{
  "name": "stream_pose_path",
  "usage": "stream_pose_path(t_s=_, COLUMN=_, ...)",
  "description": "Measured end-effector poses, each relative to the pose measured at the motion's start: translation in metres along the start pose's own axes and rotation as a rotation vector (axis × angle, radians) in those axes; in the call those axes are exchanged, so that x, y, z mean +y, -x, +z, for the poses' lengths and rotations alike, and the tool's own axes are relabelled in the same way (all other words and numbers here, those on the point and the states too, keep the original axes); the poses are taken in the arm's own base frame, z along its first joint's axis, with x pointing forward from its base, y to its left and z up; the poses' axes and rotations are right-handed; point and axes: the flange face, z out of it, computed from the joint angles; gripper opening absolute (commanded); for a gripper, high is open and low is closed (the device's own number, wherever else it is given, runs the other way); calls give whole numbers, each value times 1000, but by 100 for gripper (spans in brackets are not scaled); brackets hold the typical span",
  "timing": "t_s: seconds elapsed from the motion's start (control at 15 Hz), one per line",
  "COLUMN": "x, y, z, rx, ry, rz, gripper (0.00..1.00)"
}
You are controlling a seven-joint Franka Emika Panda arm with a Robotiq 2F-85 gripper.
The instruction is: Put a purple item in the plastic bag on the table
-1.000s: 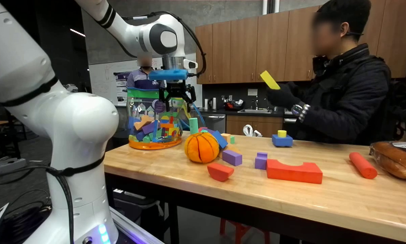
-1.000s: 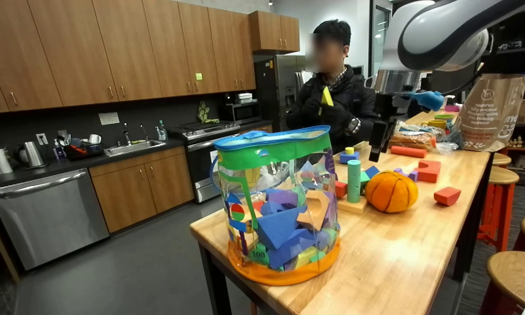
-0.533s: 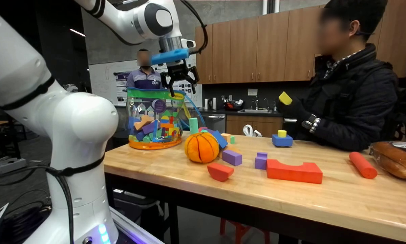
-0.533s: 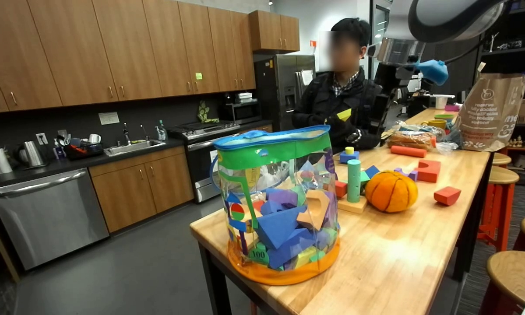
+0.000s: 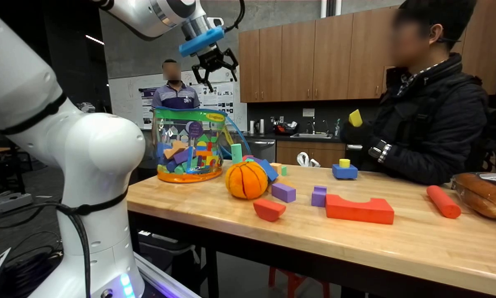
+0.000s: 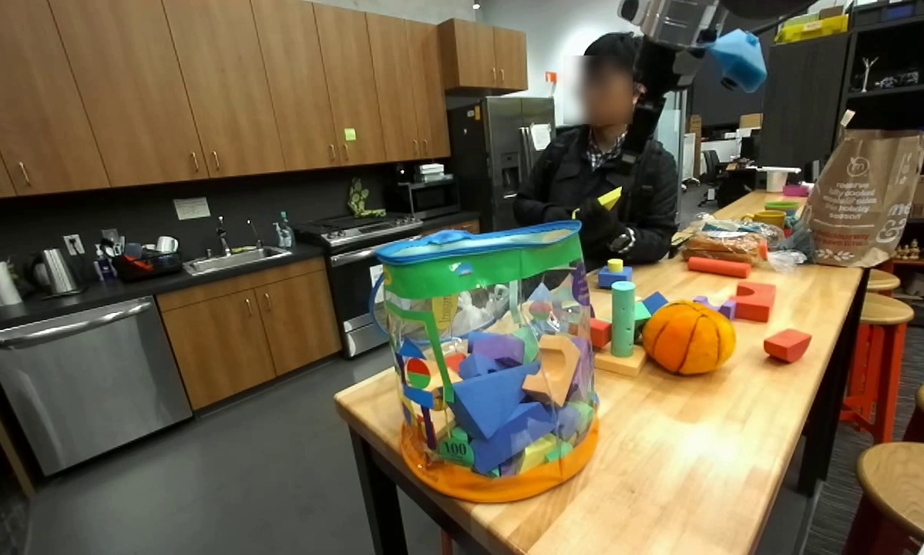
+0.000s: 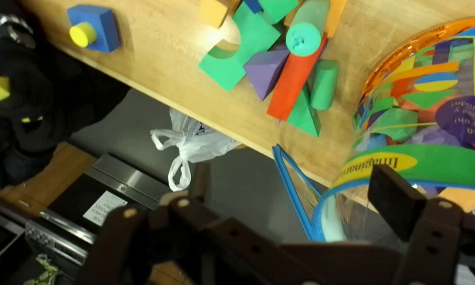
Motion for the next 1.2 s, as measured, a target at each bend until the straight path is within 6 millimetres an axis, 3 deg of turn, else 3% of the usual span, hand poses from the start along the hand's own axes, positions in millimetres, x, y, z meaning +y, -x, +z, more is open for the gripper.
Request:
stream_pose_path(t_s=0.33, x=-50, y=-48, z=-16, rx=49, ry=39, rz=-161, gripper=100)
stream_pose_path(t_s=0.73, x=-111, y=-88, z=7, rx=96, ry=-5, rz=-301, gripper=100)
stream_pose_path(t_s=1.0, x=-124, y=-96, z=30, rx=63, ry=-35, rz=-328, gripper=100)
stream_pose_path(t_s=1.2, x=-124, y=-97, z=31, rx=62, ry=-36, rz=-328, gripper=100)
